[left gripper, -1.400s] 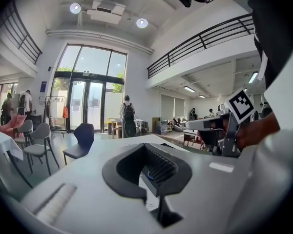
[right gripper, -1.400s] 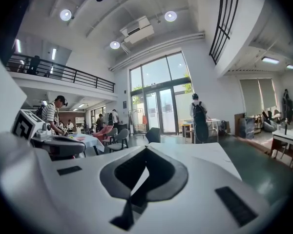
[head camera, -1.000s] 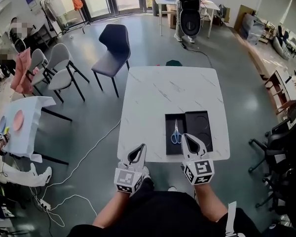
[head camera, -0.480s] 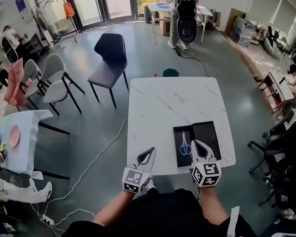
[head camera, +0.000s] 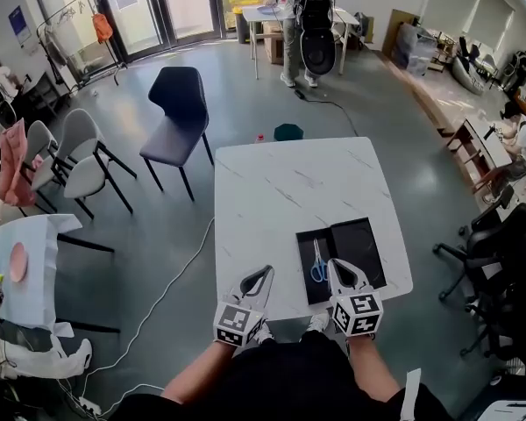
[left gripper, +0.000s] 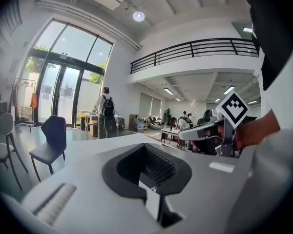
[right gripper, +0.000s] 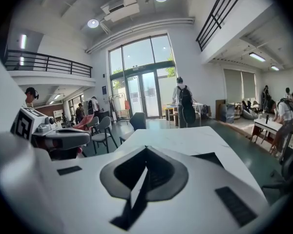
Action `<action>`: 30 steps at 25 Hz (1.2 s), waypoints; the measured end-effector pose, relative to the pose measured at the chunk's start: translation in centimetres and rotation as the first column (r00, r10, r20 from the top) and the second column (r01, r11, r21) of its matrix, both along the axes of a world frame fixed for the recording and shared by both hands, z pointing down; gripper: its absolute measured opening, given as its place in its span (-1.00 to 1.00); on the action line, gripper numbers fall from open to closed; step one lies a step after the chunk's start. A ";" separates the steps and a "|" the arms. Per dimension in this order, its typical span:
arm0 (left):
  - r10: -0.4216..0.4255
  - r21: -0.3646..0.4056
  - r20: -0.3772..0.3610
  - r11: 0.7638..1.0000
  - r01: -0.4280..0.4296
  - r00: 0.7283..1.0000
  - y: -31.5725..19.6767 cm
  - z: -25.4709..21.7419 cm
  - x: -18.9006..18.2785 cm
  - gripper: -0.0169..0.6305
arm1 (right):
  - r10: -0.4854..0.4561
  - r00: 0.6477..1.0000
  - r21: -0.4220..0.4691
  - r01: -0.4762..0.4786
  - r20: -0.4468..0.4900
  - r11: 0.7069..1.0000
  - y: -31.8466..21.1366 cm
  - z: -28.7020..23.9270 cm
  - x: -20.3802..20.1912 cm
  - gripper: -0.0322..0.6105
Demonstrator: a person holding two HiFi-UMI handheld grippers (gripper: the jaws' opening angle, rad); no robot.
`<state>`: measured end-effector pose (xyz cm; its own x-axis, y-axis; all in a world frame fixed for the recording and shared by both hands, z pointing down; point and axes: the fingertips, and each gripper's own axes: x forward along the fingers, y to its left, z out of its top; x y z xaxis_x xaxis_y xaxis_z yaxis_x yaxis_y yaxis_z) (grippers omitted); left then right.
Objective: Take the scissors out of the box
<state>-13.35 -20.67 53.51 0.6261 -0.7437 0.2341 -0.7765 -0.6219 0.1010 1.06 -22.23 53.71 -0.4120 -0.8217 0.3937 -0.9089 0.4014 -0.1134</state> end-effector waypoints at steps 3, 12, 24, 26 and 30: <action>-0.001 -0.005 0.010 1.000 0.001 1.000 -0.7 0.4 0.9 -0.92 | -0.015 1.000 -0.034 0.015 -0.005 0.999 -0.7 1.1 0.4 -0.88; -0.032 -0.029 0.015 0.999 0.032 0.999 -1.5 1.3 0.4 -0.92 | -0.035 0.999 -0.136 0.029 -0.038 0.990 -0.9 4.5 0.5 -0.88; -0.050 -0.108 -0.059 0.993 0.043 0.997 -2.5 3.5 0.4 -0.92 | -0.077 0.987 -0.271 0.036 -0.140 0.962 -0.3 8.6 -0.3 -0.88; -0.051 -0.115 -0.054 0.992 0.044 0.997 -2.5 4.0 0.1 -0.92 | -0.064 0.978 -0.315 -0.001 -0.197 0.949 -0.1 10.1 0.2 -0.88; -0.054 -0.130 -0.045 0.990 0.048 0.998 -2.7 4.7 -0.5 -0.92 | -0.064 0.961 -0.392 -0.048 -0.268 0.919 0.0 12.9 0.6 -0.88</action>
<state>-13.83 -23.32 58.25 0.6008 -0.7408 0.3005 -0.7994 -0.5609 0.2155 1.66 -22.24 66.60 -0.2500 -0.5750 0.7790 -0.9237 0.3828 -0.0138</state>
